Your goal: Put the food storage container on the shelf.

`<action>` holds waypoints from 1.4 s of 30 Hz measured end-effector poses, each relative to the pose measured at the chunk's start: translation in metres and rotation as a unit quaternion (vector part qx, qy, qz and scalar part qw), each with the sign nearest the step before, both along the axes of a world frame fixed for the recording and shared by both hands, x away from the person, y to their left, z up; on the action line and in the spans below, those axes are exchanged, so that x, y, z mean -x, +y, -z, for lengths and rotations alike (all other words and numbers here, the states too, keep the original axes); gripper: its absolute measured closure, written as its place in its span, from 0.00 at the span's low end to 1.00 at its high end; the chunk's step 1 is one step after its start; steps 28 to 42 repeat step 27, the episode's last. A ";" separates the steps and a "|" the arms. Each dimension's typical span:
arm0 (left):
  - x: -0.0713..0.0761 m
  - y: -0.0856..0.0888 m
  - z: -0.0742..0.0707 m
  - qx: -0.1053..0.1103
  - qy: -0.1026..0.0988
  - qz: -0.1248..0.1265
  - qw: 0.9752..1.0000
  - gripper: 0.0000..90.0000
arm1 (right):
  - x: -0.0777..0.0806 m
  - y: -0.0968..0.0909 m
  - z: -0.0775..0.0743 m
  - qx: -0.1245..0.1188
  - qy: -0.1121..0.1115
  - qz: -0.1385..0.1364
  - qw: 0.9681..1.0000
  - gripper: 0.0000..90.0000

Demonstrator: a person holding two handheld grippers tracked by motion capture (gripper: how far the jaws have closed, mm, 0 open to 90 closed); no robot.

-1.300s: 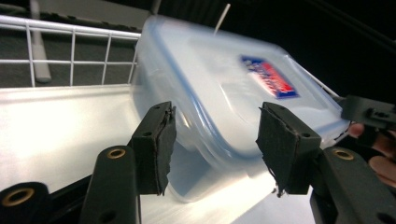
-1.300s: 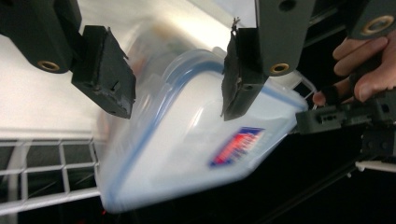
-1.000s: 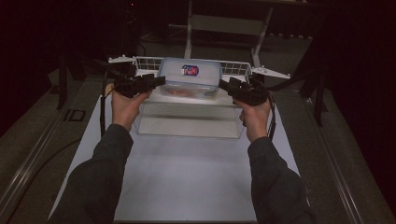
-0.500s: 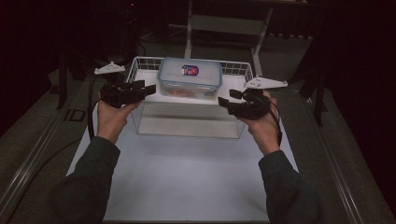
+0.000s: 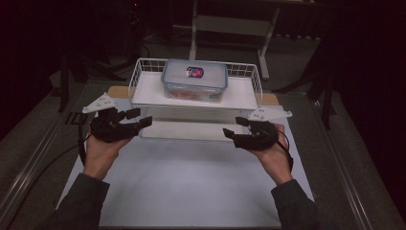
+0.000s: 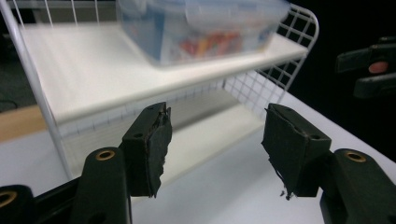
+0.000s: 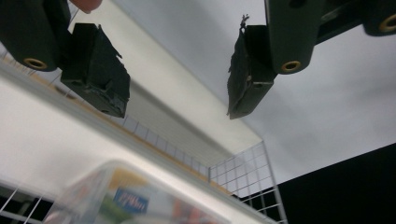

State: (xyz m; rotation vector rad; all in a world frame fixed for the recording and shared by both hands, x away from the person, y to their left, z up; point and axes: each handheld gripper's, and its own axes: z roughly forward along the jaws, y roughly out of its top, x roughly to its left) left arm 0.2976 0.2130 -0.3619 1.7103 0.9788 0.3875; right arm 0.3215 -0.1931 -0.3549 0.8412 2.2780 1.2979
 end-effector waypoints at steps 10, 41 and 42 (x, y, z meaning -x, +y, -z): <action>0.050 0.008 0.044 -0.010 -0.005 -0.003 1.000 0.42 | 0.043 -0.034 0.042 -0.031 0.030 0.011 0.999 0.38; 0.088 0.026 0.092 -0.043 -0.024 -0.035 0.998 0.38 | 0.073 -0.048 0.085 -0.009 0.011 0.023 1.000 0.27; 0.088 0.026 0.092 -0.043 -0.024 -0.035 0.998 0.38 | 0.073 -0.048 0.085 -0.009 0.011 0.023 1.000 0.27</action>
